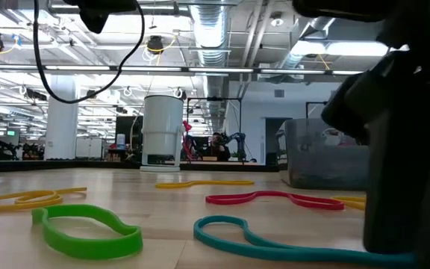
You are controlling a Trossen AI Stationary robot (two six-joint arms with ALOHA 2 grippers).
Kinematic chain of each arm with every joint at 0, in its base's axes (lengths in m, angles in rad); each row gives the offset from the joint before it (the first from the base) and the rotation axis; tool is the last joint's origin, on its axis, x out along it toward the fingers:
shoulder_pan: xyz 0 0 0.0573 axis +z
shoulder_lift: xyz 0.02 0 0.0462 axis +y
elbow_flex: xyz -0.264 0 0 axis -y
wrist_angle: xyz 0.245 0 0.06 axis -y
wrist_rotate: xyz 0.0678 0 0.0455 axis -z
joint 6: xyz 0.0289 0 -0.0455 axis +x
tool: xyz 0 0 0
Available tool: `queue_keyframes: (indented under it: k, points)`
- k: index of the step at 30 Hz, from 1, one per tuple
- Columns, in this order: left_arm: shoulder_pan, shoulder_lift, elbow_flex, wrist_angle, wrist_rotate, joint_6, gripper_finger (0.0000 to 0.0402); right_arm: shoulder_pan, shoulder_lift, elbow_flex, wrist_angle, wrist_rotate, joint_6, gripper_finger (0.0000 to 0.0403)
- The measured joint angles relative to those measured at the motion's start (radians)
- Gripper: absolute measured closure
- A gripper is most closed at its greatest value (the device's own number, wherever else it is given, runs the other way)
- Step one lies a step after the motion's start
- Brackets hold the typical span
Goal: Pick and place items into bin
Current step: Put the blue rubber band into the black bin
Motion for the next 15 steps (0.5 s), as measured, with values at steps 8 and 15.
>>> queue_keyframes:
  k: [8, 15]
  points:
    - [0.000, 0.000, 0.000, 0.003, 0.000, 0.000, 0.0359, -0.005, 0.007, 0.001, -0.017, 0.012, -0.001, 0.0308]
    - [0.000, 0.000, 0.000, 0.003, 0.007, 0.000, 0.0359, -0.005, 0.013, 0.003, -0.065, 0.056, -0.004, 0.0383]
